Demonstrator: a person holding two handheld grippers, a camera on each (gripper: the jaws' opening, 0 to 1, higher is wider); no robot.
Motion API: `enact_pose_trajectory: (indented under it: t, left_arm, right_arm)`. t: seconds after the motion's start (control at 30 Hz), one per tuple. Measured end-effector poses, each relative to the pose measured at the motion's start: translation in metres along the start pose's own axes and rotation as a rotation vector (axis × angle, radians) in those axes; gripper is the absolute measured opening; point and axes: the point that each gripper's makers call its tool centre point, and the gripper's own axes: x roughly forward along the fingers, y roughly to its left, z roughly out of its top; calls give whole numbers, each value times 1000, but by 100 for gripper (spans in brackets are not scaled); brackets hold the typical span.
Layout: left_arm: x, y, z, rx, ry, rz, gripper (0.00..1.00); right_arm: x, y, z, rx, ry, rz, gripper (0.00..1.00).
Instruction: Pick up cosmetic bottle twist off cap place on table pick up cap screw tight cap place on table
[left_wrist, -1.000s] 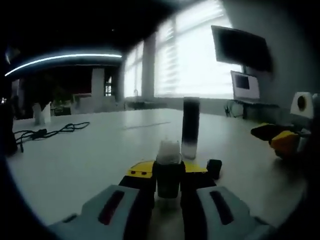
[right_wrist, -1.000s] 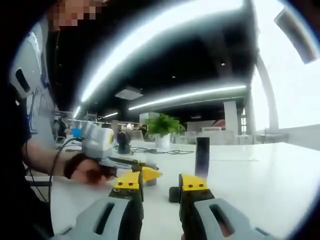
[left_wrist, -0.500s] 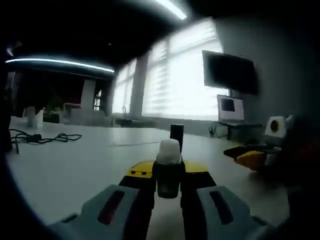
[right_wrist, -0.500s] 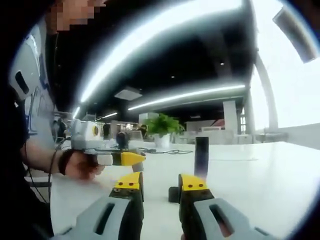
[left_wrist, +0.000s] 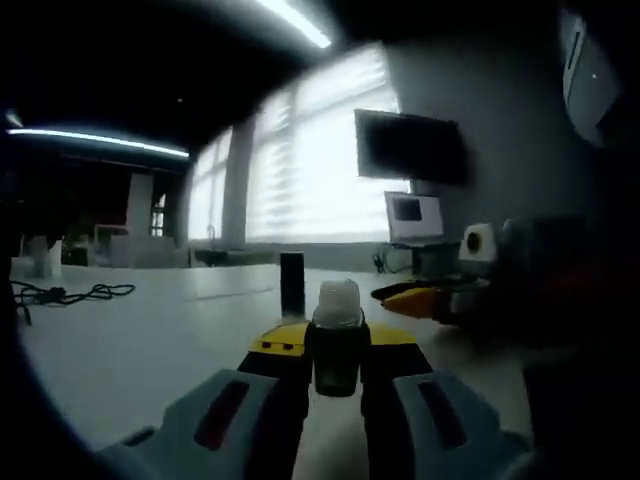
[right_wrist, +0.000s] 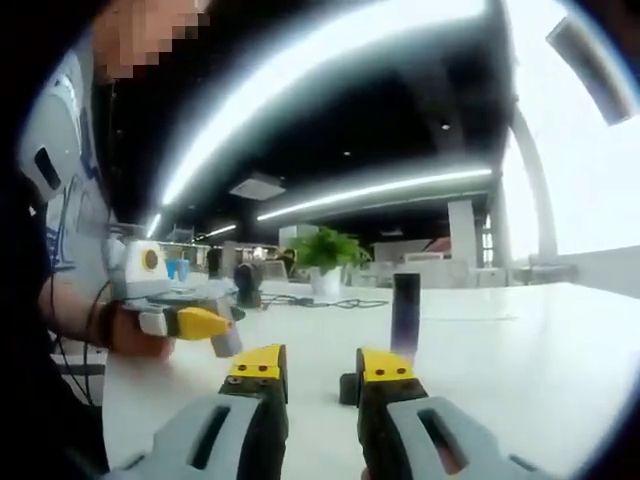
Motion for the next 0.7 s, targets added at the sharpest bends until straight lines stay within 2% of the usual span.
enact_pose_trajectory:
  t: [0.07,0.17,0.2,0.23,0.27,0.33,0.37,0.47,0.5,0.63,0.7]
  left_arm:
    - [-2,-5,-3,5,9,-13,9]
    - [-3,3,-13,26,63,29,9]
    - [-2,4,-12,-5,51,31,9]
    - [-2,6,-5,-75,7,39,9]
    - [-2,8,-4,-84,-1,40,9]
    - [-3,13,-5,-80,-1,59,9]
    - [-2,14,-6,-72,1,69,9]
    - [-1,14,-8,-36,7,76,9]
    - [0,14,-10,-28,14,75,9]
    - [1,16,-16,15,47,84,9]
    - [1,18,-17,14,53,87,9]
  right_arm:
    - [0,-1,0,6,-1,-5,21]
    - [1,-4,-2,-14,11,-25,17]
    - [1,-4,-2,-9,12,-24,17]
    - [1,-4,-2,-8,13,-25,17]
    - [1,-5,-2,-8,14,-27,17]
    - [1,-7,-4,5,23,-47,17]
    - [1,-13,-5,21,29,-80,17]
    - [2,-28,-16,-11,87,-169,17]
    - [3,-30,-19,10,107,-188,17]
    - [15,-21,-18,36,112,-171,18]
    - [21,-17,-25,8,145,-179,18]
